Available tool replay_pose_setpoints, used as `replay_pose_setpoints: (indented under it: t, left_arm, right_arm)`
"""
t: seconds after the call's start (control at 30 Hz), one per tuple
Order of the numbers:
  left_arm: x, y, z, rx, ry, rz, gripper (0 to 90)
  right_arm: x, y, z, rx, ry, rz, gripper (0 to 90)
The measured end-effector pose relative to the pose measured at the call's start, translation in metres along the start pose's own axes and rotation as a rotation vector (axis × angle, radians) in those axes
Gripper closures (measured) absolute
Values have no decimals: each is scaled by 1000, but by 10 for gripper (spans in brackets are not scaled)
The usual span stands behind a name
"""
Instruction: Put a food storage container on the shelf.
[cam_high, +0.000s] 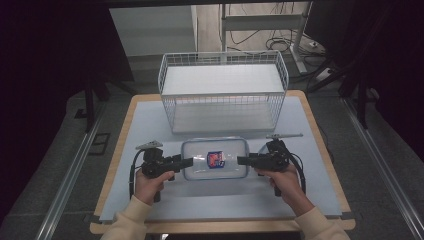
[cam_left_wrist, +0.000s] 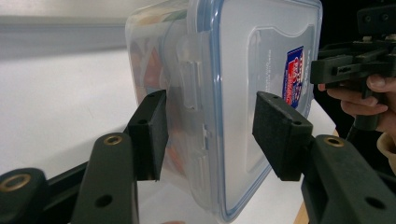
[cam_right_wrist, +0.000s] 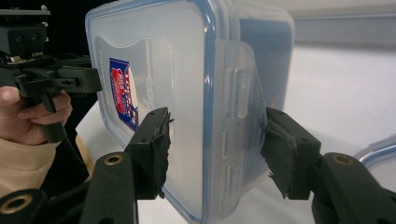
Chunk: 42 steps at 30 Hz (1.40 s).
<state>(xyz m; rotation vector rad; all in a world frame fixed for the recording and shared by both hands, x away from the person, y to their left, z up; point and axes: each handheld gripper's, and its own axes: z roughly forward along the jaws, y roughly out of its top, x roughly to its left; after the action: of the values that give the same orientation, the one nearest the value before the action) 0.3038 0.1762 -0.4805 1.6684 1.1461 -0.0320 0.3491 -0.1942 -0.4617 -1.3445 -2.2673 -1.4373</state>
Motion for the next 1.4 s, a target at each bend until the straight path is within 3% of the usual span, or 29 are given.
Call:
replay_pose_setpoints:
  t: [0.47,1.03,1.4]
  left_arm:
    - [-12,22,-2,-34,-9,51,469]
    - [-19,49,-13,-81,-18,82,472]
    - [-29,78,-15,-104,-12,120,473]
  right_arm:
    - [7,17,-18,-44,-7,-44,449]
    - [19,41,-29,-99,-4,-95,453]
    - [20,62,-40,-140,5,-106,455]
